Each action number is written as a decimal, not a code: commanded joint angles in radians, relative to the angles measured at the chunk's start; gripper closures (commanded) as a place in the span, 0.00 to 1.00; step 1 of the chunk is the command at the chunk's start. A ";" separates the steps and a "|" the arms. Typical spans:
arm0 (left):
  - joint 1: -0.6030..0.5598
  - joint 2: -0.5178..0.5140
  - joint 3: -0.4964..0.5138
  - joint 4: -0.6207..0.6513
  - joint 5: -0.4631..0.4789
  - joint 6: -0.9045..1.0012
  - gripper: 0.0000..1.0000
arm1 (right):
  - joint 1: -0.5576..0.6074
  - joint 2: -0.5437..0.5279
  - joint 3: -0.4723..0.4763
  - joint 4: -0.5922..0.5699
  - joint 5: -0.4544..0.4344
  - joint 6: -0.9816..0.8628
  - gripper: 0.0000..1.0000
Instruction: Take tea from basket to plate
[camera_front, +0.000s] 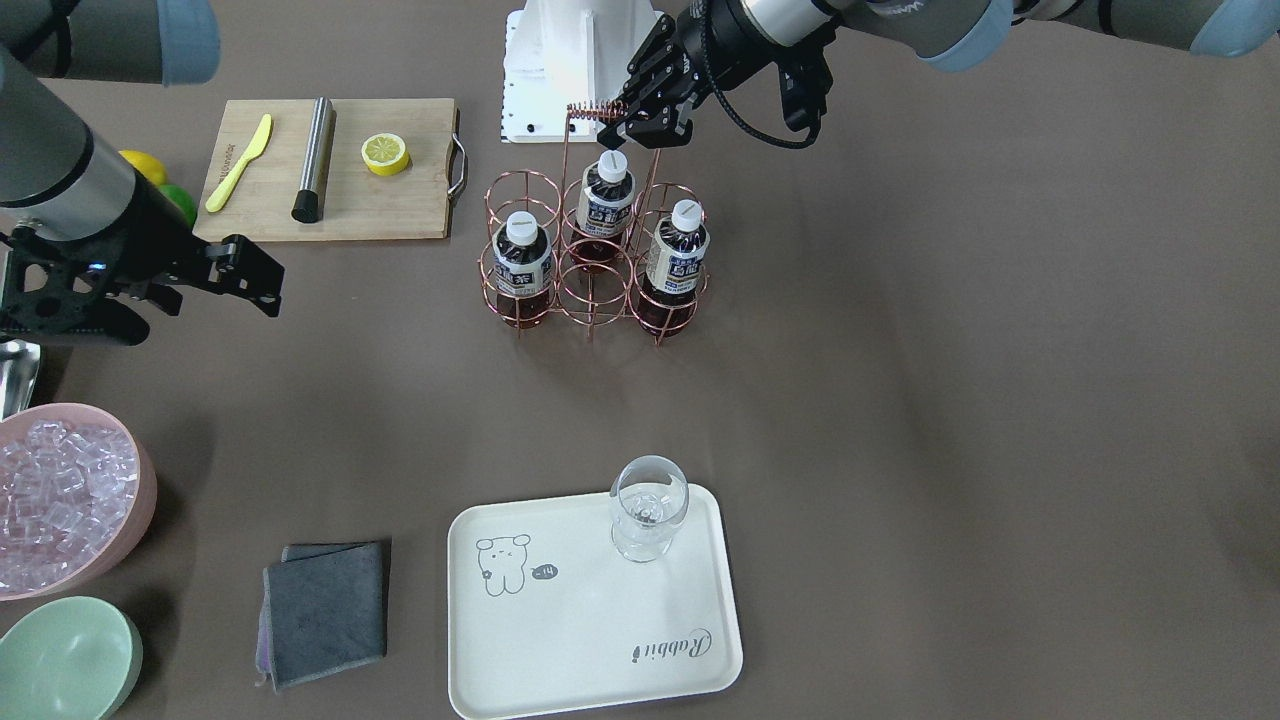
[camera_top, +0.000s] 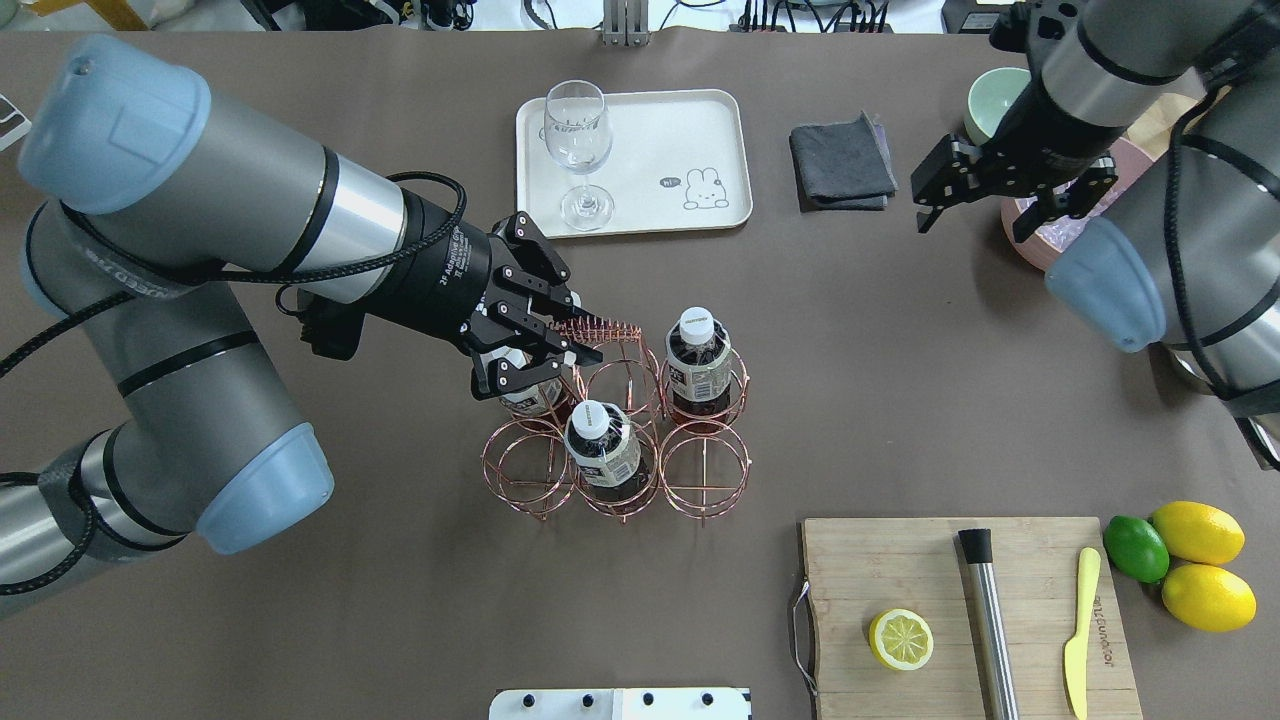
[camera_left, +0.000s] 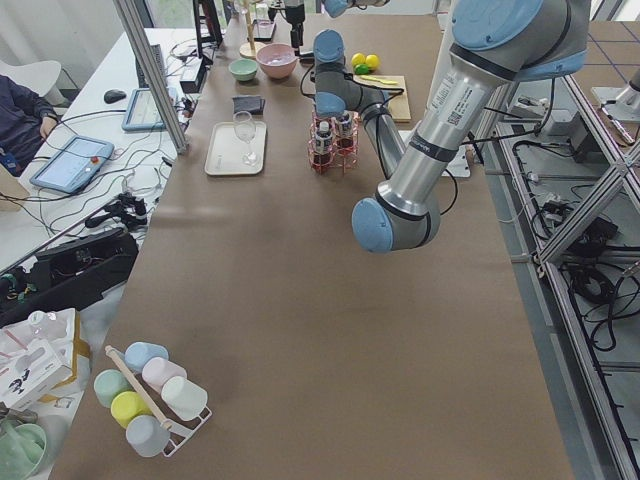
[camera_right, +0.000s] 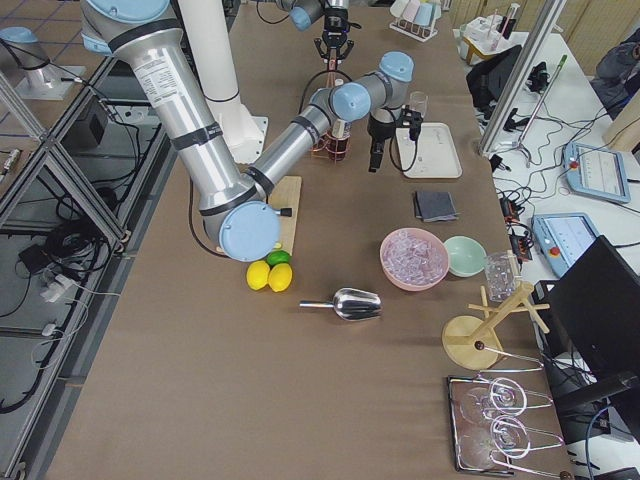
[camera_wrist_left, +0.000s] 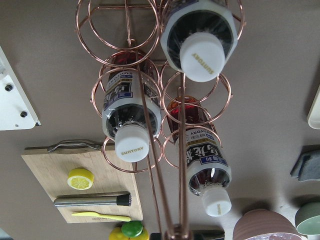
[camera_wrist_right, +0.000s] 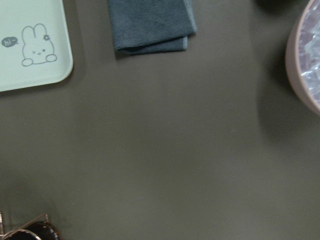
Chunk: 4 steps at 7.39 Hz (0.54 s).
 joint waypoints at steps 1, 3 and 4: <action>0.000 0.001 0.000 -0.001 0.000 0.000 1.00 | -0.122 0.123 -0.006 -0.024 -0.015 0.241 0.01; 0.000 0.001 0.002 -0.001 0.000 0.000 1.00 | -0.168 0.239 -0.086 -0.036 -0.020 0.332 0.01; 0.000 0.001 0.002 -0.001 0.000 0.000 1.00 | -0.184 0.341 -0.171 -0.072 -0.024 0.350 0.01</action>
